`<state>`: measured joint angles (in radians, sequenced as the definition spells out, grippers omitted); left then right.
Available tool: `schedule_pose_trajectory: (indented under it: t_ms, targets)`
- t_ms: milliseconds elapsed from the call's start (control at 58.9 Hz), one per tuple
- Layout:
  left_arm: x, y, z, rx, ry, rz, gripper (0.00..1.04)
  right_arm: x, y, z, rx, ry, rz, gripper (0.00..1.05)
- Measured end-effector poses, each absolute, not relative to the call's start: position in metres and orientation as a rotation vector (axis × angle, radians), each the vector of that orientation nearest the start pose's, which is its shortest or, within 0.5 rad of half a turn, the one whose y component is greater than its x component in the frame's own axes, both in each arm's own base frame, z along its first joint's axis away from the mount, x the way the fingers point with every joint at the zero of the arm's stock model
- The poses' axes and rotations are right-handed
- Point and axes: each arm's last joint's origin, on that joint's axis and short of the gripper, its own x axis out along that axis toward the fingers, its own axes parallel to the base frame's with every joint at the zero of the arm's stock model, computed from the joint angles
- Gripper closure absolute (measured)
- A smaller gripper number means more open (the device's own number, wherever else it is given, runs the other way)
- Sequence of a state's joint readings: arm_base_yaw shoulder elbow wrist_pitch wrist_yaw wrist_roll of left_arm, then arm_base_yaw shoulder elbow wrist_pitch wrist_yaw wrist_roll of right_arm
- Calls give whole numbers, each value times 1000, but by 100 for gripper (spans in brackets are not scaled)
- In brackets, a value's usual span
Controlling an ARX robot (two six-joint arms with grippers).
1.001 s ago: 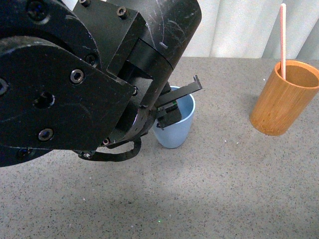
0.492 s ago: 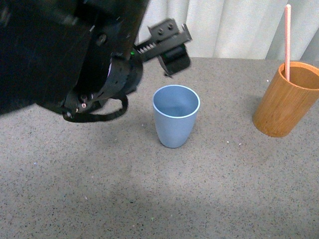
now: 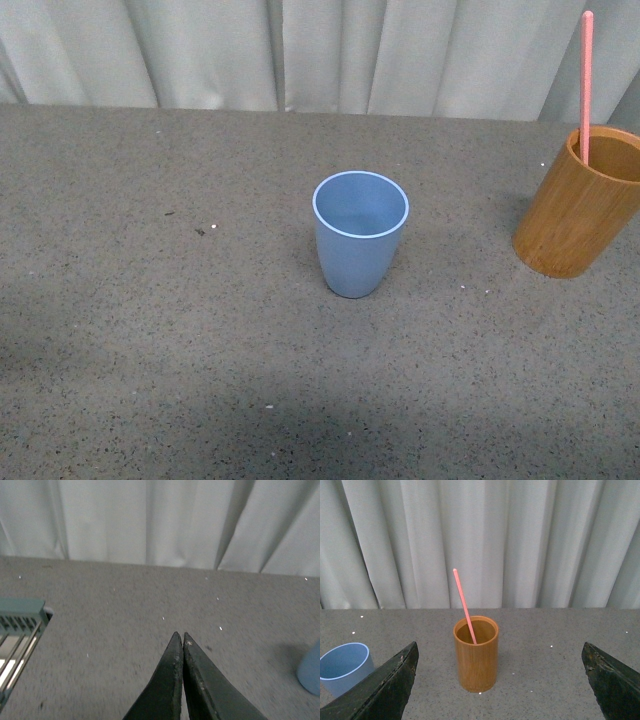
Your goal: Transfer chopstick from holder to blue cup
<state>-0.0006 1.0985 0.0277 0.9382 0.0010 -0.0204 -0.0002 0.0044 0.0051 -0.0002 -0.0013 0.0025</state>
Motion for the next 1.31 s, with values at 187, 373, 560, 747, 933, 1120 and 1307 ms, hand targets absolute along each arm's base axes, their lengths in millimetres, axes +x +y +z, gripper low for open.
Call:
schedule_pose_trajectory:
  t_ms: [187, 373, 560, 747, 933, 1120, 1307]
  targets:
    - [99, 0, 168, -8, 10, 0, 101, 98, 0, 165, 2, -1, 0, 9]
    - [97, 0, 170, -8, -15, 0, 101, 98, 0, 165, 2, -1, 1, 9]
    - [97, 0, 170, -8, -16, -1, 81, 98, 0, 165, 2, -1, 0, 9]
    - [97, 0, 170, -7, -16, 1, 40, 145, -21, 197, 107, 184, -375, 9]
    - [97, 0, 170, -6, -16, 0, 5, 226, -43, 199, 63, 345, -294, 9]
    - [97, 0, 170, -7, -16, 0, 7, 276, -43, 193, 24, 438, -221, 9]
    - [97, 0, 170, -7, -16, 0, 7, 309, -25, 202, 12, 436, -120, 9]
